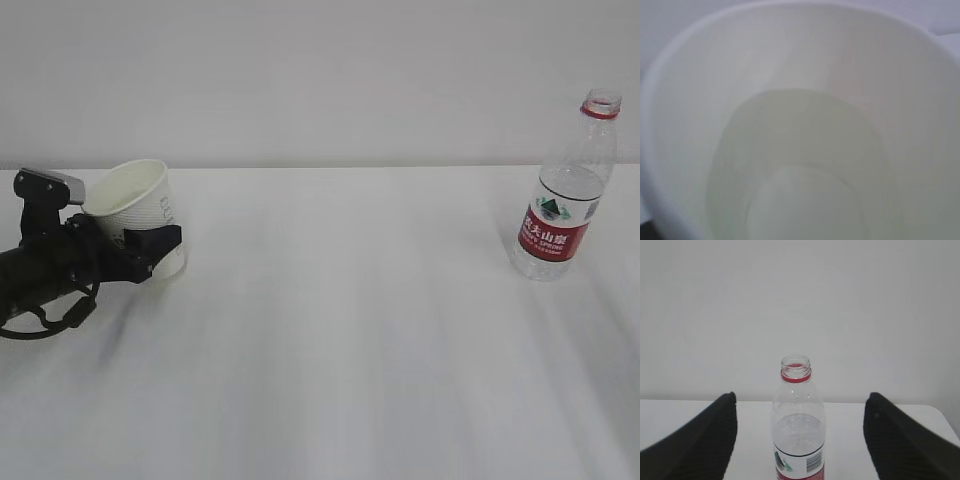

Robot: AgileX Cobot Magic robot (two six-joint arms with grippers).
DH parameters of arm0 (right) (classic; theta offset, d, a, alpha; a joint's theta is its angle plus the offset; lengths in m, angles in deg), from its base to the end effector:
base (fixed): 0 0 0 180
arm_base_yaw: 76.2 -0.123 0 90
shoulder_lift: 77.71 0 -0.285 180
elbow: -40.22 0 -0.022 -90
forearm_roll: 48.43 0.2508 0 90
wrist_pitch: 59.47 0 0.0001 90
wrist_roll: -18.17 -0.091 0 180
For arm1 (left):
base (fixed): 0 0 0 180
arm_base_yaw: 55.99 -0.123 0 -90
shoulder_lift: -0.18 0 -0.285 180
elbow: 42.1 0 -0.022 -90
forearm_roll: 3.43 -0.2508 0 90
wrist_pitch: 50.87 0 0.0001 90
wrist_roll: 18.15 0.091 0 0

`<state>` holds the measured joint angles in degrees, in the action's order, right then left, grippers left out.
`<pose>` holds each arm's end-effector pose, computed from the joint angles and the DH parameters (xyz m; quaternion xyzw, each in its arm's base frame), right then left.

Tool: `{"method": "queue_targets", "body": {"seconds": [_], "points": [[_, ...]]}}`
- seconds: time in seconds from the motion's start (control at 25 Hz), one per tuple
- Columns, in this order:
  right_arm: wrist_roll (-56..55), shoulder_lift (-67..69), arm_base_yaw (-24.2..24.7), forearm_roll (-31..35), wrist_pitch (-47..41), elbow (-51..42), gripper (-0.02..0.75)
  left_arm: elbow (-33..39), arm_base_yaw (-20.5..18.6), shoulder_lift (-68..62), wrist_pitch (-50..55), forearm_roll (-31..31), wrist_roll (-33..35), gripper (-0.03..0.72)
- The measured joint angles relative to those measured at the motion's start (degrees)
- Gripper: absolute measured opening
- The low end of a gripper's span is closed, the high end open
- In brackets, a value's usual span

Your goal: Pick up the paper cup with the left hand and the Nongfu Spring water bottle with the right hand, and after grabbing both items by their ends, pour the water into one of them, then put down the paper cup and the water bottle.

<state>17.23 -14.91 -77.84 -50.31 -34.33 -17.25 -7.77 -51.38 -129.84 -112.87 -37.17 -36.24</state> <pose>0.1879 0.0066 0.2608 -0.0202 0.7378 0.0103 0.6746 0.3432 -0.0724 0.0825 0.1774 0.7717 -0.2300 0.5658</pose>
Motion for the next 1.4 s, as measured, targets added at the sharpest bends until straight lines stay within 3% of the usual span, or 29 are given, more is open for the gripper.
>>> {"method": "queue_targets", "body": {"seconds": [0.24, 1.4], "points": [[0.1, 0.0, 0.0, 0.0, 0.0, 0.0, 0.593, 0.1, 0.0, 0.0, -0.3, 1.1, 2.9, 0.51], [0.5, 0.0, 0.0, 0.0, -0.1, 0.0, 0.593, 0.1, 0.0, 0.0, 3.4, 5.3, 5.1, 0.51]]}}
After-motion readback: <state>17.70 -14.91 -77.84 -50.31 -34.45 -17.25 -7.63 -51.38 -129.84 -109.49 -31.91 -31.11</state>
